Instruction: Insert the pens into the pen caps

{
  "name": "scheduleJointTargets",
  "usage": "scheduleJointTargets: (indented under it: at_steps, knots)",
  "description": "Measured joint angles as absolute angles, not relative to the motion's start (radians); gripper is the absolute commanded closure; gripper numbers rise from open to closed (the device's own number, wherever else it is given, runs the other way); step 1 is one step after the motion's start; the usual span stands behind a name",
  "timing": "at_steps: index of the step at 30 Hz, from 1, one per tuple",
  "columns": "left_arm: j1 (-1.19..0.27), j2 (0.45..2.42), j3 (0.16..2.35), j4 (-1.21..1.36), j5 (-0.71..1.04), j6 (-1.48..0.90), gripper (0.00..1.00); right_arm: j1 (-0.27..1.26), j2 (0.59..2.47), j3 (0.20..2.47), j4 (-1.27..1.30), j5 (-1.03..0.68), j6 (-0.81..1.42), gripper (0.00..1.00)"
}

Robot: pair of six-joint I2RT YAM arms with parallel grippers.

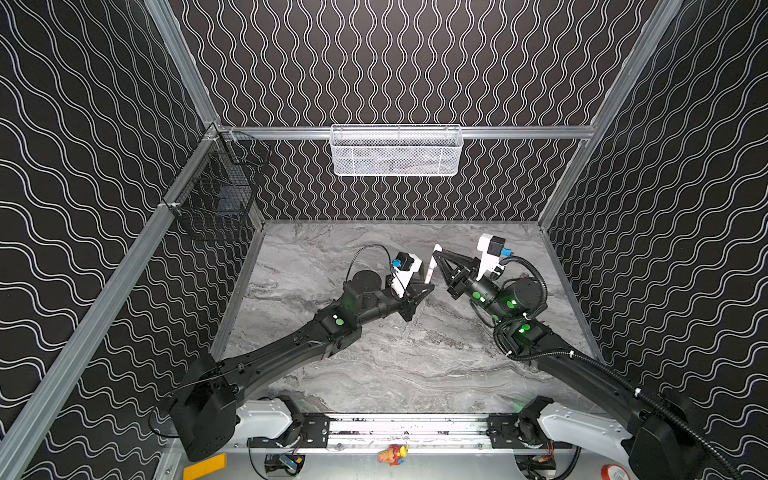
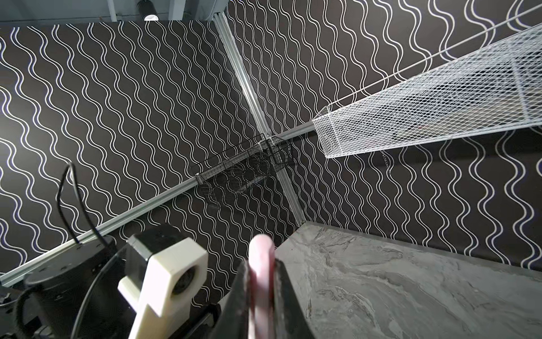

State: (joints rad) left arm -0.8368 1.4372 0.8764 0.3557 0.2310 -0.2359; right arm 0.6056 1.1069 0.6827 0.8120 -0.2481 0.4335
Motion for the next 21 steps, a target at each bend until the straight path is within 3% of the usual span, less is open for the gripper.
scheduleJointTargets:
  at_steps: [11, 21]
  knots:
    - [-0.837, 1.388, 0.859, 0.297, 0.194, -0.217, 1.00, 0.607, 1.126, 0.666, 0.848, -0.294, 0.460, 0.88]
    - [-0.834, 1.392, 0.869, 0.316, 0.180, -0.190, 1.00, 0.608, 1.102, 0.690, 0.746, -0.311, 0.457, 0.76]
